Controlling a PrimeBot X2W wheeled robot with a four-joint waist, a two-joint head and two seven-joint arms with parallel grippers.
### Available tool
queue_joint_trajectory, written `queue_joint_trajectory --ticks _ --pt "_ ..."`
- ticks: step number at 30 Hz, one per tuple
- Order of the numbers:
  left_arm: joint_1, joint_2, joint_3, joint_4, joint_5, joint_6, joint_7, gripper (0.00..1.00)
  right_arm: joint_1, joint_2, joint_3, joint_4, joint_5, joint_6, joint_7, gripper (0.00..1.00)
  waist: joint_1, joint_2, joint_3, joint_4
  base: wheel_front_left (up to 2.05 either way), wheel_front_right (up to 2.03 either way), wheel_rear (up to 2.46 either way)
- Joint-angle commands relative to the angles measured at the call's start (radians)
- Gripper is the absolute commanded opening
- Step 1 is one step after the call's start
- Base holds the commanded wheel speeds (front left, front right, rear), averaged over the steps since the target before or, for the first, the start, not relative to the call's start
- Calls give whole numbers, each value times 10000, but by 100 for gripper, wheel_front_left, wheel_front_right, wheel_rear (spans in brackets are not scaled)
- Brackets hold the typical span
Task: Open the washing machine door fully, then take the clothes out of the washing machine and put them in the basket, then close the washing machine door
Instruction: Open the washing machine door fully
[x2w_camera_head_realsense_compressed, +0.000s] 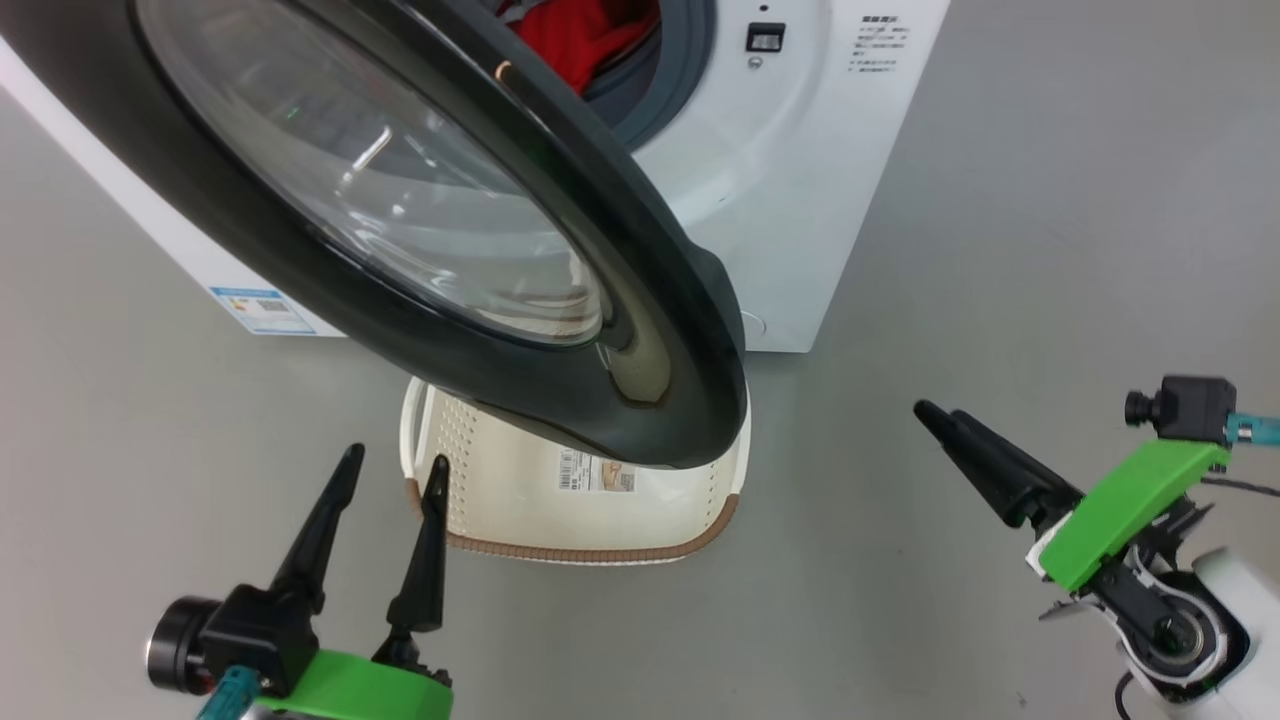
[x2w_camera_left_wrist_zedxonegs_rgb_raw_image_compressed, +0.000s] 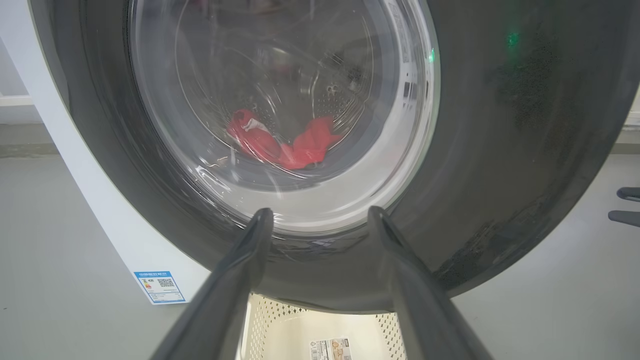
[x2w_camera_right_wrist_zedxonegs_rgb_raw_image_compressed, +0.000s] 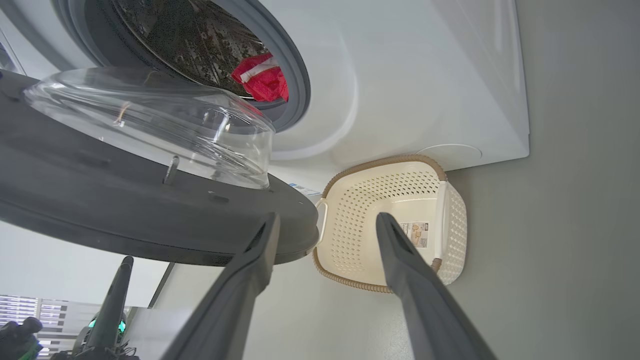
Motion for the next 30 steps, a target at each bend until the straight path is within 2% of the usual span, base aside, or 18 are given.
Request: queue_joint_trajectory --ticks 1,12,17,23,30 --pt "119 112 402 -212 93 -51 -122 100 303 -231 181 -107 -225 77 -394 100 0 0 -73 -116 0 0 0" --pt "175 112 665 -133 136 -113 -122 100 578 -671 1537 921 -1688 77 -3521 100 0 0 -84 -394 0 0 0" --pt "209 112 726 -117 127 -127 -122 100 588 -678 1757 1250 -2445 77 -4153 100 0 0 -93 -468 0 0 0" --pt "225 112 761 -111 94 -130 -122 100 1204 139 -137 1097 -4452 77 -4183 100 0 0 -72 -494 0 0 0" --pt "132 112 786 -100 77 -132 -122 100 2041 1058 -1953 250 -6893 77 -4185 100 0 0 13 -437 0 0 0"
